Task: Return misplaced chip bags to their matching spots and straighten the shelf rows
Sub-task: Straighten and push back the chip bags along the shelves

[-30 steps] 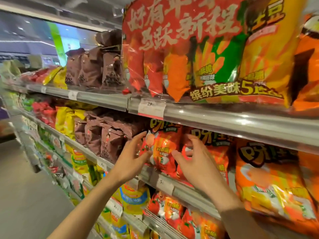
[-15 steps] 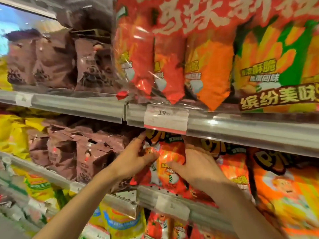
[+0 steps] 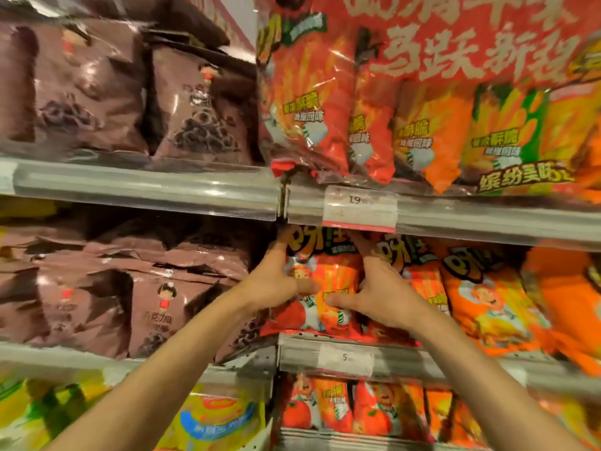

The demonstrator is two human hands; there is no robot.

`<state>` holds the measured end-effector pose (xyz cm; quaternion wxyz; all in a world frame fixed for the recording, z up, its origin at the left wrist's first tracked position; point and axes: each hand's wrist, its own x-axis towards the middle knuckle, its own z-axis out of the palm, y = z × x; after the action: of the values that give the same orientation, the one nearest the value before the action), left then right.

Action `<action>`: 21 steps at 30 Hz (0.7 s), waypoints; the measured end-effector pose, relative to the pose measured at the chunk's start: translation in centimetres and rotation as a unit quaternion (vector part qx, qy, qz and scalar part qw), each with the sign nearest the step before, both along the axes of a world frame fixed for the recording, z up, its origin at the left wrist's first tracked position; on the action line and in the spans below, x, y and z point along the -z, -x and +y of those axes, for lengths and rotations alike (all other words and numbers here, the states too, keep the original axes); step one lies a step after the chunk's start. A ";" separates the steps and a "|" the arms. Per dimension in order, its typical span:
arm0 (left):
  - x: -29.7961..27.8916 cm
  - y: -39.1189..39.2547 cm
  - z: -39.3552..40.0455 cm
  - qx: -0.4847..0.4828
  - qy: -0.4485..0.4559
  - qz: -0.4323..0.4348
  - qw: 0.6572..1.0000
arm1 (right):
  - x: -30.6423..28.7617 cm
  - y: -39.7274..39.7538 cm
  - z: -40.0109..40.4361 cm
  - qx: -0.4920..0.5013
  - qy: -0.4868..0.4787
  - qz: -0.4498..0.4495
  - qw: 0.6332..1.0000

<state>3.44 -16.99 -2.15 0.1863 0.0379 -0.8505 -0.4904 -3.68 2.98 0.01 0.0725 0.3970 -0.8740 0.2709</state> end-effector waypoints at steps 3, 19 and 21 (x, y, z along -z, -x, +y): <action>-0.5 0.6 -0.3 -0.013 -0.018 -0.013 1.000 | 0.2 -0.3 -0.2 0.033 -0.046 -0.006 0.998; -1.0 0.4 -0.1 -0.012 -0.012 -0.039 0.999 | -1.2 0.4 -1.0 0.020 -0.071 -0.091 0.993; 0.0 -0.2 0.2 -0.026 0.002 -0.007 1.000 | -0.7 0.3 -0.8 0.030 -0.067 -0.088 0.993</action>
<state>3.62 -16.81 -2.12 0.1931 0.0628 -0.8513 -0.4838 -3.94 2.15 0.74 -0.0237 0.3492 -0.9047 0.2432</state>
